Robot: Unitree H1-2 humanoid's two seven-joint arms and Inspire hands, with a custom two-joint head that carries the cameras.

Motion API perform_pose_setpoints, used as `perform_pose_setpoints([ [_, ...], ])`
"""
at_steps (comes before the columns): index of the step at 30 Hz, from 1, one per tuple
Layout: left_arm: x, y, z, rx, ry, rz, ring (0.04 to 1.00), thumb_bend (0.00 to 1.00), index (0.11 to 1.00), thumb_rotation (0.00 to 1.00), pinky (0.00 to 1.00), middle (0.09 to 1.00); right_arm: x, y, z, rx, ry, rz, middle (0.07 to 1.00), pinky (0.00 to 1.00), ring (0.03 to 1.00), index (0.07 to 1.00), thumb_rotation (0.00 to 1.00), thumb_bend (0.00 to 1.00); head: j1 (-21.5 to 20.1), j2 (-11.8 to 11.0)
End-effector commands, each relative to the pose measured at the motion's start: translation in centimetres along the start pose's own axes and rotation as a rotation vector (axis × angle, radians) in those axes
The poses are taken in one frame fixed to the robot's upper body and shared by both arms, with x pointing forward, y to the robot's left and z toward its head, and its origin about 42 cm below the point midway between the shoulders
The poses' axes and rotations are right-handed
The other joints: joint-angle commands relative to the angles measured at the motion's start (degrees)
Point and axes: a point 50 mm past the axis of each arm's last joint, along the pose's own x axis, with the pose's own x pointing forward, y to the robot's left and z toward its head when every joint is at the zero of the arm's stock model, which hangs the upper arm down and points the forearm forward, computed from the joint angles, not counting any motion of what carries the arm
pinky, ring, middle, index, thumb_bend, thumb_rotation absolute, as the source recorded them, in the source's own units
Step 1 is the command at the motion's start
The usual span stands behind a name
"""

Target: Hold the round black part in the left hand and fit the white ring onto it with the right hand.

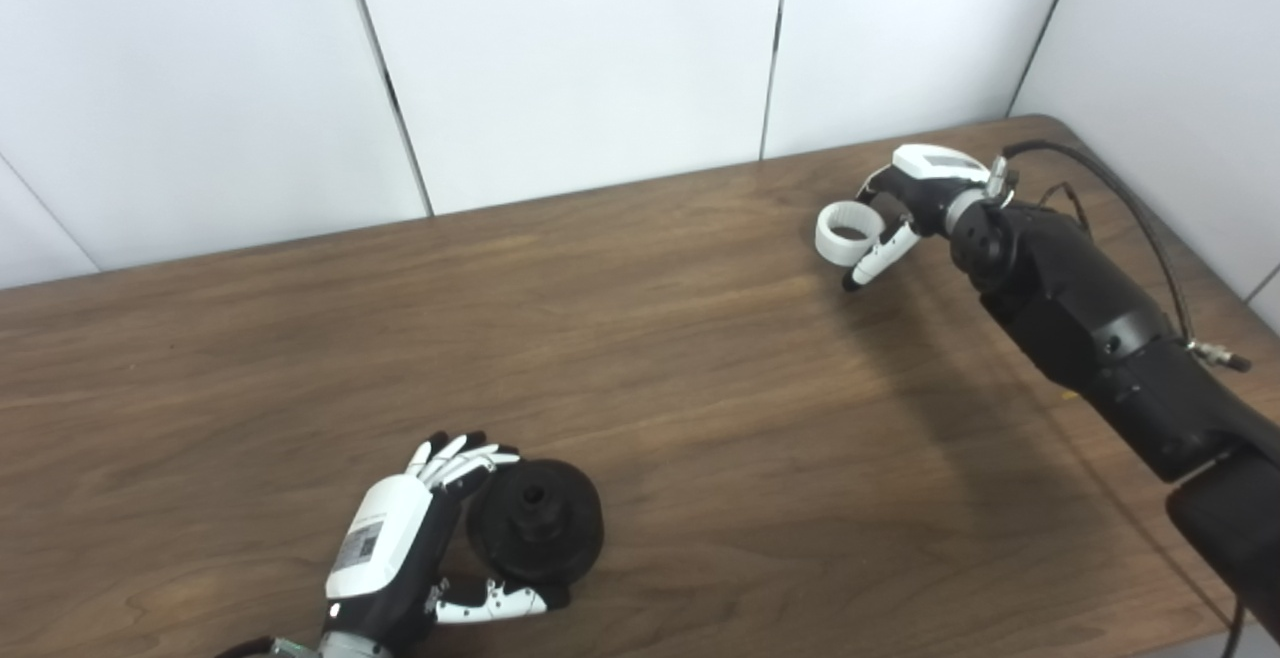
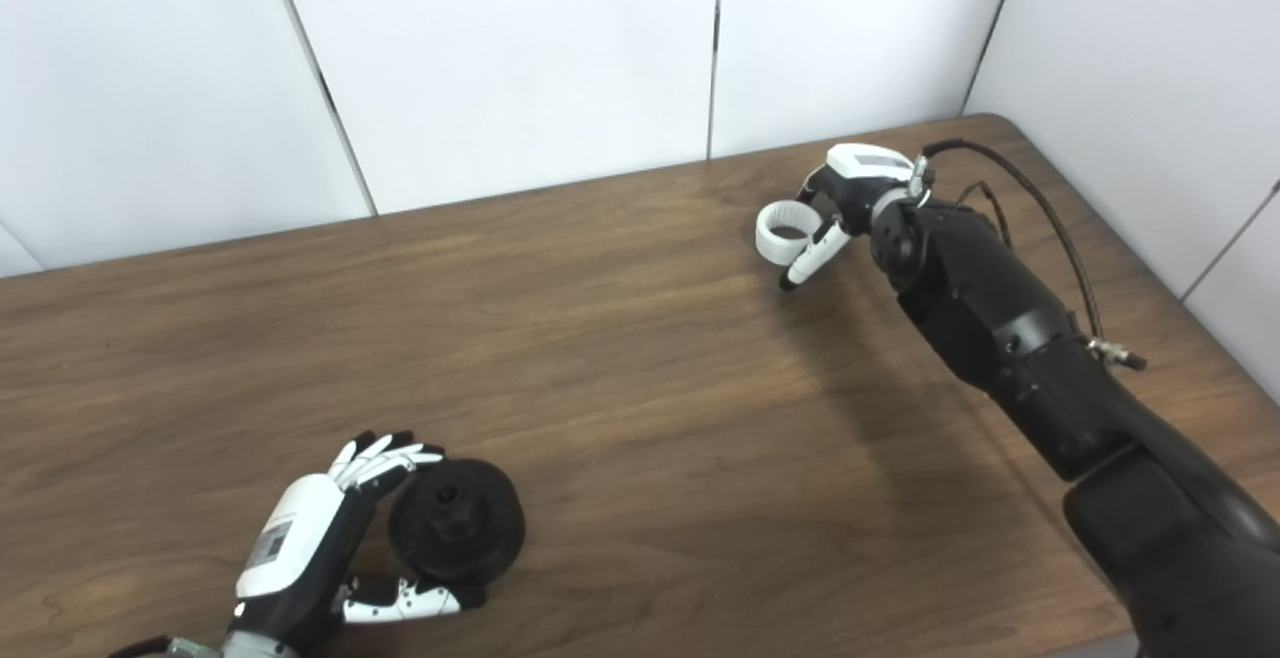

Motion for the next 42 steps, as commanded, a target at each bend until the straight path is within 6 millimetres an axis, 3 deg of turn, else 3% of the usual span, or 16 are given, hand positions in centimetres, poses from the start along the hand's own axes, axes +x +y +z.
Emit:
perform_pose_setpoints([
  [1,-1.24,-0.26,-1.43,0.057,0.072,-0.07,0.922,0.52,0.483,0.07,1.0,0.818,0.07,-3.26,0.4,-0.027,-0.017,-0.105,0.907,0.97,0.95,0.732,0.32,0.83,0.1,0.2],
  [18,-1.39,-0.13,-1.25,0.067,0.07,-0.076,0.92,0.52,0.483,0.07,1.0,0.818,0.21,-2.9,1.29,0.001,-0.033,-0.112,0.897,0.99,0.949,0.701,0.27,0.81,0.1,0.5],
  [26,-1.4,-0.15,-1.28,0.071,0.059,-0.071,0.921,0.53,0.483,0.07,1.0,0.818,0.08,-2.71,1.25,0.022,-0.034,-0.129,0.87,0.99,0.932,0.628,0.21,0.79,0.0,0.7],
  [27,-1.4,-0.12,-1.24,0.071,0.061,-0.072,0.922,0.53,0.483,0.07,1.0,0.818,0.05,-2.69,1.23,0.031,-0.037,-0.131,0.865,1.0,0.932,0.562,0.18,0.66,0.2,0.9],
  [29,-1.39,-0.07,-1.17,0.071,0.063,-0.074,0.924,0.52,0.483,0.07,1.0,0.819,0.0,-2.65,1.2,0.034,-0.043,-0.137,0.857,1.0,0.932,0.504,0.15,0.55,0.2,0.9],
  [42,-1.13,0.02,-0.95,0.077,0.062,-0.068,0.929,0.52,0.483,0.07,1.0,0.822,-0.52,-2.97,0.89,-0.027,-0.087,-0.169,0.822,1.0,0.919,0.486,0.14,0.52,0.8,1.0],
])
